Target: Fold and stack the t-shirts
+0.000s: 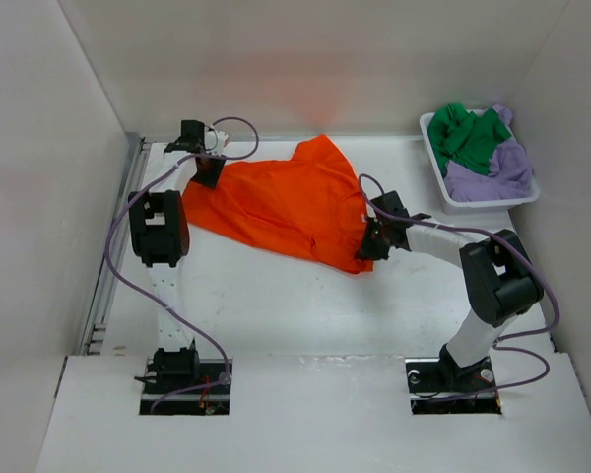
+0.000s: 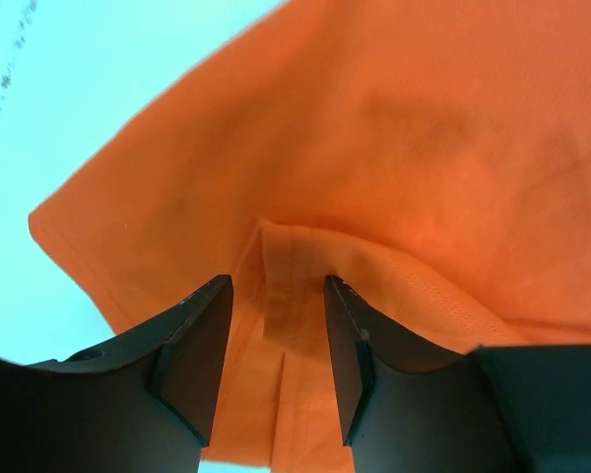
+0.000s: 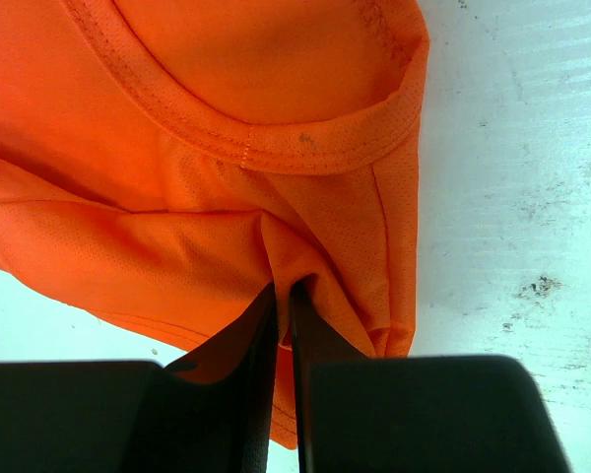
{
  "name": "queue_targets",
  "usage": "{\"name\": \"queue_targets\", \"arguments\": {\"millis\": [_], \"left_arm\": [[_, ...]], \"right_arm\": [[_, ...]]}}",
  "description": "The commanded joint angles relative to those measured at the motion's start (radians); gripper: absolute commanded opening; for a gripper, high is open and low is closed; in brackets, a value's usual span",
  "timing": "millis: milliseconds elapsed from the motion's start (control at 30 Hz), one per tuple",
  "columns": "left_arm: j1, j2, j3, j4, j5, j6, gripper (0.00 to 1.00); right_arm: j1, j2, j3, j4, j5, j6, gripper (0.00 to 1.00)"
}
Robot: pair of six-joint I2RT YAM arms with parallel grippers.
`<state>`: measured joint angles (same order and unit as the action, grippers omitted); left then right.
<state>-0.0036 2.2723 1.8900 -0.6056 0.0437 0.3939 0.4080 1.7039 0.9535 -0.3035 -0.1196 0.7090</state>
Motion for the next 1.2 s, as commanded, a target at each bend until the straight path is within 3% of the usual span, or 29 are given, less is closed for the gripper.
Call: {"name": "queue_targets", "arguments": {"millis": [0,167,467,700,1167], "left_arm": [[0.018,0.016,0.095,0.035,0.03,-0.107,0.42],[0.066,-0.005,0.127,0.033,0.033,-0.184,0.42],[0.132,-0.172,-0.035,0.007,0.168,-0.214,0.42],[0.098,-0.114,-0.112,-0.053,0.15,-0.184,0.35],[0.034,-0.028,-0.017,-0.025,0.11,-0.19,0.35]], "right_arm": [[0.01,-0.009,-0.01,0.026,0.015,0.004,0.13],[0.01,-0.01,-0.01,0.026,0.015,0.004,0.13],[0.021,0.0,-0.006,0.029,0.017,0.006,0.13],[0.024,0.002,-0.001,0.03,0.017,0.007,0.13],[0.024,-0.015,-0.024,0.037,0.02,0.017,0.13]]}}
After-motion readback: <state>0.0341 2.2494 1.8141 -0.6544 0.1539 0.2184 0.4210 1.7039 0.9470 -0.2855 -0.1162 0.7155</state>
